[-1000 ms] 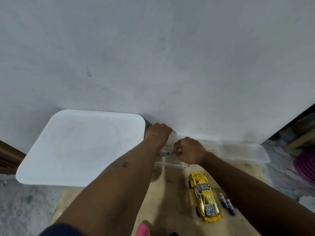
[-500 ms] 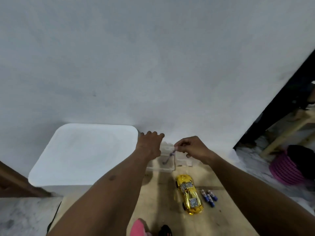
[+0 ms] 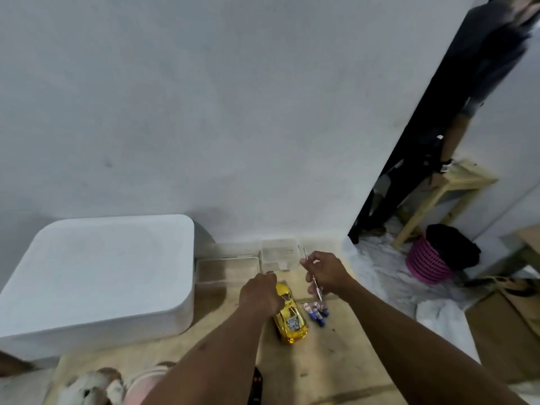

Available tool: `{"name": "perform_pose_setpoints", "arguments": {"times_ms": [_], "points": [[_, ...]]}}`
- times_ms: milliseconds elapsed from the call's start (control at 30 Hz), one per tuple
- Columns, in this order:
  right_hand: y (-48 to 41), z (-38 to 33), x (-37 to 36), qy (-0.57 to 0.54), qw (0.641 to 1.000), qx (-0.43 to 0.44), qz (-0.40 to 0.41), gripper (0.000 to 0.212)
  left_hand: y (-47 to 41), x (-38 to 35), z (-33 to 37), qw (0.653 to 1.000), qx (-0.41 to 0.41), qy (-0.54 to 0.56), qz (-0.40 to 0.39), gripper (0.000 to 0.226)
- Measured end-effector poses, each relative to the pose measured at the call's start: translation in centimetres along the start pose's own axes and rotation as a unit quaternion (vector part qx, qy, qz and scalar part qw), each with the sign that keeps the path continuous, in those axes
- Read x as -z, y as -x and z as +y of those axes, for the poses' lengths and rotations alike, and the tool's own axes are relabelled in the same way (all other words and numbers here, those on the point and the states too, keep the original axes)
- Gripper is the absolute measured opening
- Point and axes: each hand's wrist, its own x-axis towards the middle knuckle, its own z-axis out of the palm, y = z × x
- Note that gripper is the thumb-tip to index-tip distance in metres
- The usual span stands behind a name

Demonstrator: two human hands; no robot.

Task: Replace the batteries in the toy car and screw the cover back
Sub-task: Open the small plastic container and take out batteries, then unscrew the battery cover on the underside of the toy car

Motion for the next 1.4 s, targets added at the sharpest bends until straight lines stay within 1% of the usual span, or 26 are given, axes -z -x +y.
{"name": "perform_pose_setpoints", "arguments": {"times_ms": [133, 200, 267, 333, 433, 533, 633, 700, 767, 800, 833, 867, 900, 967, 1000, 1033, 1067, 1133, 1233, 1333, 1400], "points": [[-1.6, 3.4, 1.0, 0.138, 0.99, 0.015, 0.019, 0.027, -1.7, -3.8, 1.6, 0.999, 0.029, 0.002, -0.013, 0.047], [-2.6, 5.1, 1.3, 0.163, 0.986, 0.025, 0.012, 0.025, -2.8, -5.3, 2.3, 0.999, 0.043, -0.002, -0.02, 0.052], [-3.6, 6.6, 1.6, 0.188, 0.981, 0.043, -0.001, 0.024, -3.9, -6.5, 2.9, 0.998, 0.062, -0.007, -0.029, 0.063], [-4.3, 7.6, 1.9, 0.198, 0.978, 0.058, -0.011, 0.023, -4.8, -7.5, 3.3, 0.996, 0.084, 0.002, -0.029, 0.074], [-5.0, 7.9, 2.5, 0.182, 0.981, 0.071, -0.018, 0.019, -5.5, -8.7, 3.9, 0.994, 0.108, 0.021, -0.017, 0.088], [-5.2, 7.3, 2.9, 0.183, 0.981, 0.058, -0.028, 0.019, -5.9, -9.4, 4.3, 0.992, 0.118, 0.041, -0.018, 0.091], [-5.3, 6.6, 3.3, 0.205, 0.977, 0.051, -0.03, 0.023, -5.9, -8.3, 4.2, 0.989, 0.116, 0.08, -0.042, 0.081], [-5.1, 5.7, 3.6, 0.199, 0.979, 0.036, -0.024, 0.024, -5.7, -7.0, 3.9, 0.984, 0.11, 0.131, -0.055, 0.063], [-4.5, 4.3, 3.7, 0.185, 0.982, 0.023, -0.02, 0.022, -5.3, -5.4, 3.5, 0.964, 0.109, 0.232, -0.072, 0.038], [-4.2, 3.7, 3.9, 0.179, 0.984, 0.016, -0.019, 0.02, -5.3, -4.8, 3.3, 0.951, 0.104, 0.281, -0.074, 0.035], [-3.9, 3.0, 3.9, 0.169, 0.985, 0.009, -0.019, 0.02, -5.2, -4.0, 2.9, 0.942, 0.099, 0.312, -0.074, 0.039], [-3.6, 2.5, 4.0, 0.158, 0.987, 0.003, -0.017, 0.02, -4.8, -3.1, 2.6, 0.937, 0.094, 0.327, -0.08, 0.039], [-3.4, 1.9, 4.0, 0.151, 0.988, -0.001, -0.016, 0.02, -4.1, -1.9, 2.5, 0.934, 0.091, 0.336, -0.081, 0.033], [-3.2, 1.0, 3.8, 0.141, 0.99, -0.002, -0.016, 0.022, -2.8, 0.1, 2.3, 0.932, 0.079, 0.348, -0.067, 0.009], [-3.2, 0.5, 3.6, 0.133, 0.991, -0.003, -0.016, 0.023, -2.7, 0.8, 1.9, 0.935, 0.069, 0.343, -0.052, 0.017], [-3.1, 0.0, 3.4, 0.121, 0.992, -0.005, -0.018, 0.023, -2.6, 1.4, 1.5, 0.94, 0.065, 0.332, -0.043, 0.03], [-3.0, -0.4, 3.2, 0.108, 0.994, -0.005, -0.021, 0.023, -2.4, 2.1, 1.3, 0.943, 0.063, 0.325, -0.042, 0.036], [-2.9, -1.1, 2.8, 0.096, 0.995, 0.001, -0.033, 0.024, -2.1, 3.3, 1.0, 0.949, 0.052, 0.308, -0.046, 0.031], [-3.0, -1.9, 2.0, 0.126, 0.991, 0.012, -0.05, 0.032, -1.9, 4.7, 0.2, 0.945, 0.04, 0.323, -0.041, 0.021], [-3.0, -2.4, 1.1, 0.141, 0.987, 0.012, -0.075, 0.032, -1.9, 5.3, -0.6, 0.931, 0.031, 0.361, -0.054, 0.028], [-2.8, -2.7, 0.5, 0.147, 0.986, 0.017, -0.081, 0.03, -1.9, 5.5, -1.4, 0.919, 0.03, 0.392, -0.04, 0.034]]}}
